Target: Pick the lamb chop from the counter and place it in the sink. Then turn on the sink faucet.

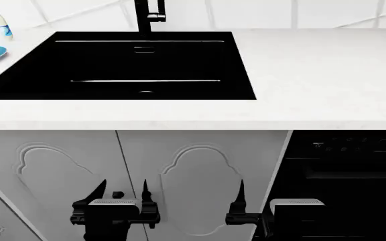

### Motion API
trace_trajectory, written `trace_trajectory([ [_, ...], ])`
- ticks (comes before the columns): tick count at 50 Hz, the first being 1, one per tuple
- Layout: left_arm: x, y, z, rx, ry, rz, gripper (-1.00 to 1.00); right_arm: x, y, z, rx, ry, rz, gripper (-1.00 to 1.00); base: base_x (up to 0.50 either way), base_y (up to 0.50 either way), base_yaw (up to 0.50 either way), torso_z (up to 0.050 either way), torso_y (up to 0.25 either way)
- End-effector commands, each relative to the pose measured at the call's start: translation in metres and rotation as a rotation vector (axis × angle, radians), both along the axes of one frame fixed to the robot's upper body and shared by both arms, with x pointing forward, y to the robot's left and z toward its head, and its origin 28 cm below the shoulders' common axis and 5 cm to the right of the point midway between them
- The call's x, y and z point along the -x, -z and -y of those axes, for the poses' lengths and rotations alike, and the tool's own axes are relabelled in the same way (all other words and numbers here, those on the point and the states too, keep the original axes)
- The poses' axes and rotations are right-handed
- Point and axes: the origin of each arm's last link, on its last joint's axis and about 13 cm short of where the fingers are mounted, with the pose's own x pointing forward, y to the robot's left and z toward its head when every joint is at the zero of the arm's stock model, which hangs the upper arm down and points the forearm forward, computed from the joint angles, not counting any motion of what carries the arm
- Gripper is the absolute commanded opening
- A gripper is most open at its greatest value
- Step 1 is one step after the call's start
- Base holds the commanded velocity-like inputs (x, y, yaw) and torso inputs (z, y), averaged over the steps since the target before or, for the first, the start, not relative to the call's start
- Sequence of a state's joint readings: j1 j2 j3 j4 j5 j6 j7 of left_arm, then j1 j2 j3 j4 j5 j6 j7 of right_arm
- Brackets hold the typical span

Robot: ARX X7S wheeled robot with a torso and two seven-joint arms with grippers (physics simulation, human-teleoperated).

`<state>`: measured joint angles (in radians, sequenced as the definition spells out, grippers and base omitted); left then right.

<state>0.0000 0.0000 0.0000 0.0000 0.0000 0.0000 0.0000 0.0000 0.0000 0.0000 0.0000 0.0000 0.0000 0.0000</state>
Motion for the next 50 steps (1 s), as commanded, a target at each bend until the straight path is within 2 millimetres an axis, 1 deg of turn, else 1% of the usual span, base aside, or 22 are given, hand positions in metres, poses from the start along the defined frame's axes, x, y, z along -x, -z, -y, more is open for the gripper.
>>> trace_trajectory([
  [1, -0.0005, 0.0, -0.0003, -0.01, -0.009, 0.003, 1.0, 0.0006, -0.0002, 0.0, 0.018, 0.014, 0.029, 1.0, 0.0, 0.0, 0.0, 0.0, 0.0],
  [3, 0.0, 0.001, 0.0, -0.012, -0.006, 0.006, 1.0, -0.0004, 0.0012, 0.0005, -0.007, 0.011, 0.014, 1.0, 0.0, 0.0, 0.0, 0.0, 0.0],
  [6, 0.0027, 0.0008, 0.0003, 0.016, 0.02, 0.003, 1.0, -0.0004, 0.0033, 0.0002, 0.003, 0.018, 0.003, 1.0, 0.0, 0.0, 0.0, 0.0, 0.0],
  [7, 0.0033, 0.0008, 0.001, -0.027, 0.006, 0.028, 1.0, -0.0004, 0.0028, 0.0005, -0.003, 0.02, 0.002, 1.0, 0.0, 0.0, 0.0, 0.05, 0.0],
  [8, 0.0039, 0.0003, 0.0009, 0.001, 0.024, 0.022, 1.0, -0.0009, 0.0027, 0.0007, 0.003, 0.025, 0.001, 1.0, 0.0, 0.0, 0.0, 0.05, 0.0],
  [16, 0.0035, 0.0003, -0.0005, -0.005, 0.025, 0.027, 1.0, 0.0001, 0.0002, 0.0007, 0.006, 0.023, 0.009, 1.0, 0.0, 0.0, 0.0, 0.05, 0.0],
  [34, 0.0058, 0.0018, -0.0005, -0.018, 0.029, 0.049, 1.0, 0.0003, 0.0017, 0.0006, -0.003, 0.031, 0.008, 1.0, 0.0, 0.0, 0.0, 0.05, 0.0],
  [35, 0.0059, 0.0014, -0.0005, -0.015, 0.029, 0.05, 1.0, -0.0007, 0.0033, 0.0009, 0.041, 0.058, -0.005, 1.0, 0.0, 0.0, 0.0, 0.05, 0.0],
  [36, 0.0061, 0.0014, -0.0005, -0.016, 0.029, 0.052, 1.0, 0.0005, 0.002, 0.0006, 0.016, 0.05, 0.015, 1.0, 0.0, 0.39, 0.0, 0.05, 0.0],
  [37, 0.0063, 0.0015, -0.0005, -0.016, 0.03, 0.052, 1.0, 0.0007, 0.0021, 0.0003, 0.041, 0.057, 0.017, 1.0, 0.0, 0.5, 0.0, 0.05, 0.0],
  [38, 0.0087, 0.0046, -0.0001, -0.013, 0.046, 0.057, 1.0, -0.0009, 0.0032, 0.0005, 0.037, 0.07, 0.006, 1.0, 0.0, 0.5, 0.0, 0.0, 0.0],
  [50, 0.008, 0.0052, -0.0011, -0.006, 0.041, 0.062, 1.0, -0.0008, 0.0042, 0.0002, 0.047, 0.078, 0.001, 1.0, 0.0, 0.5, 0.0, 0.0, 0.0],
])
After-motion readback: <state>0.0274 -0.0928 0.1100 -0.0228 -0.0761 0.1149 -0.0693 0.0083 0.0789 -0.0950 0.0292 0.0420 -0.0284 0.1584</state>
